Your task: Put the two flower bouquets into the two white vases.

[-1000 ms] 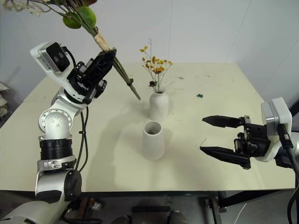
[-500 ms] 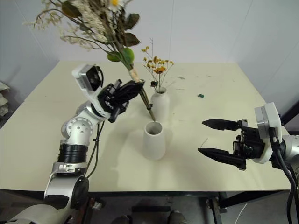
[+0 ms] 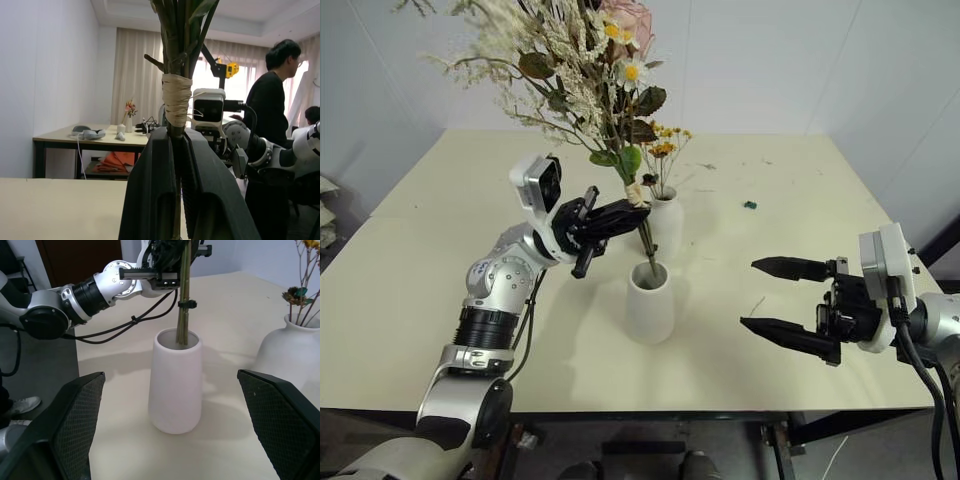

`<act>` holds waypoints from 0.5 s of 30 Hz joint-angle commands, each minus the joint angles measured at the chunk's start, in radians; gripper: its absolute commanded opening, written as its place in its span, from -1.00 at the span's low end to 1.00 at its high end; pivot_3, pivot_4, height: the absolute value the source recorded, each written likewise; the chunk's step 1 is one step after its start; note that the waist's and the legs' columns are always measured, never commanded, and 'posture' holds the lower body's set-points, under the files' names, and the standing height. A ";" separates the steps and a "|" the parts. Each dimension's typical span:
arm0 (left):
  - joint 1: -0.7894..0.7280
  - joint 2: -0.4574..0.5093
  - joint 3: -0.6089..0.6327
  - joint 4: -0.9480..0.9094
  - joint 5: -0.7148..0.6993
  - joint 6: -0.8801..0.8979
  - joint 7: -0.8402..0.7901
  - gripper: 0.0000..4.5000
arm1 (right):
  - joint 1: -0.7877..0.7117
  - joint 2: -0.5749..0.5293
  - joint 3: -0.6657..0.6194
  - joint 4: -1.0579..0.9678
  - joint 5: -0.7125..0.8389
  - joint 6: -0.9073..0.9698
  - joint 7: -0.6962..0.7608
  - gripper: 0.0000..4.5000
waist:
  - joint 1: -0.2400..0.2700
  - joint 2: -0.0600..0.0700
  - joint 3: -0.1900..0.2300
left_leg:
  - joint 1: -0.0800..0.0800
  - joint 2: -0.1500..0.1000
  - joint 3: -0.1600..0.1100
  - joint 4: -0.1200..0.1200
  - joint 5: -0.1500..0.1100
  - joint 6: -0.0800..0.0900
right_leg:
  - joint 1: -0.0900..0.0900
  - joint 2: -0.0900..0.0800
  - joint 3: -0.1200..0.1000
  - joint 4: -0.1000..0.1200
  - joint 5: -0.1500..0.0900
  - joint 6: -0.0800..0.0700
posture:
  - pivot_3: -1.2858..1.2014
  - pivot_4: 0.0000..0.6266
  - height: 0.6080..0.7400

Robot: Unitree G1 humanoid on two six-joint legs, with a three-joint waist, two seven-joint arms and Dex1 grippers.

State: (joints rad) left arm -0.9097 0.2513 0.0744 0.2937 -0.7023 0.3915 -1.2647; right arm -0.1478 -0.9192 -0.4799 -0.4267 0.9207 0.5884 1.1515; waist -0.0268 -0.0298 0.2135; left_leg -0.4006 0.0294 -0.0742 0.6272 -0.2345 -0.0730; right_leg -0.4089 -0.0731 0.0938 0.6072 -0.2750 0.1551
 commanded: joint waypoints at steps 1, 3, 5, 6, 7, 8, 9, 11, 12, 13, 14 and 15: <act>0.008 0.008 -0.010 0.005 0.031 -0.042 -0.025 -0.99 | 0.000 -0.011 -0.037 -0.030 0.011 -0.016 -0.015 1.00 | 0.000 0.000 0.000 | 0.000 0.000 0.000 0.000 0.000 0.000 | 0.000 0.000 0.000 0.000 0.000 0.000 | 0.03 -0.52 1.00; 0.019 0.004 -0.031 0.013 0.067 -0.082 -0.037 -0.99 | -0.001 -0.009 -0.032 -0.030 0.011 -0.018 -0.019 1.00 | 0.001 0.000 0.000 | 0.000 0.000 0.000 0.000 0.000 0.000 | 0.000 0.000 0.000 0.000 -0.001 -0.002 | 0.03 -0.52 1.00; 0.024 -0.002 -0.036 0.019 0.080 -0.090 -0.029 -0.99 | -0.001 -0.008 -0.029 -0.029 0.010 -0.020 -0.022 1.00 | 0.001 0.000 0.000 | 0.000 0.000 0.000 0.000 0.000 0.000 | 0.000 0.000 0.000 0.000 -0.001 -0.002 | 0.03 -0.52 1.00; 0.025 -0.004 -0.035 0.021 0.080 -0.090 -0.026 -0.99 | -0.001 -0.008 -0.030 -0.030 0.010 -0.020 -0.023 1.00 | 0.001 0.000 0.000 | 0.000 0.000 0.000 0.000 0.000 0.000 | 0.000 0.000 0.000 -0.001 -0.001 -0.002 | 0.03 -0.52 1.00; 0.028 -0.006 -0.039 0.031 0.089 -0.104 -0.033 -0.99 | 0.000 -0.008 -0.030 -0.030 0.010 -0.020 -0.023 1.00 | 0.001 0.000 0.000 | -0.001 0.000 0.000 0.000 0.000 0.000 | 0.000 0.000 0.000 -0.001 -0.001 -0.002 | 0.03 -0.52 1.00; 0.031 -0.007 -0.042 0.042 0.095 -0.115 -0.043 -0.99 | -0.001 -0.007 -0.030 -0.030 0.011 -0.019 -0.026 1.00 | 0.001 0.000 0.000 | -0.001 0.000 0.000 0.000 0.000 0.000 | 0.000 0.000 0.000 -0.001 -0.001 -0.002 | 0.03 -0.52 1.00; 0.034 -0.001 -0.048 0.048 0.093 -0.101 -0.060 -0.99 | 0.000 -0.007 -0.032 -0.030 0.012 -0.019 -0.027 1.00 | 0.001 0.000 0.000 | -0.001 0.000 0.000 0.000 0.000 0.000 | 0.000 0.000 0.000 -0.001 -0.001 -0.002 | 0.03 -0.52 1.00; 0.039 0.011 -0.052 0.048 0.079 -0.068 -0.088 -0.99 | -0.003 -0.008 -0.034 -0.028 0.009 -0.021 -0.032 1.00 | 0.000 0.000 0.000 | -0.001 0.000 0.000 0.000 0.000 0.000 | 0.000 0.000 0.000 -0.001 -0.001 -0.002 | 0.03 -0.52 1.00; 0.042 0.014 -0.056 0.048 0.081 -0.070 -0.102 -0.99 | -0.003 -0.008 -0.034 -0.027 0.007 -0.023 -0.033 1.00 | 0.000 0.000 0.000 | -0.001 0.000 0.000 0.000 0.000 0.001 | 0.000 0.000 0.000 -0.001 -0.001 -0.002 | 0.03 -0.52 1.00; 0.041 0.019 -0.058 0.049 0.072 -0.042 -0.113 -0.99 | -0.005 -0.007 -0.033 -0.026 0.006 -0.025 -0.036 1.00 | 0.000 0.000 0.000 | -0.001 0.000 0.000 0.000 0.000 0.001 | 0.000 0.000 0.000 -0.001 -0.001 -0.002 | 0.03 -0.52 1.00; 0.041 0.018 -0.056 0.050 0.073 -0.045 -0.114 -0.99 | -0.007 -0.005 -0.031 -0.026 0.005 -0.027 -0.039 1.00 | 0.000 0.000 0.000 | -0.001 0.000 0.000 0.000 0.000 0.001 | 0.000 0.000 0.000 -0.001 -0.001 -0.002 | 0.03 -0.52 1.00; 0.041 0.017 -0.054 0.050 0.075 -0.045 -0.116 -0.86 | -0.009 -0.003 -0.029 -0.026 0.004 -0.029 -0.042 1.00 | 0.000 0.000 0.000 | -0.001 0.000 0.000 0.000 0.000 0.001 | 0.000 0.000 0.000 -0.001 -0.001 -0.002 | 0.03 -0.52 1.00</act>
State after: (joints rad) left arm -0.8584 0.2623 0.0170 0.3645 -0.6157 0.3442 -1.3684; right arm -0.1475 -0.9191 -0.4799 -0.4293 0.9207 0.5858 1.1156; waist -0.0266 -0.0297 0.2135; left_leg -0.4014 0.0295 -0.0742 0.6272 -0.2349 -0.0724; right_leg -0.4090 -0.0731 0.0938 0.6062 -0.2763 0.1528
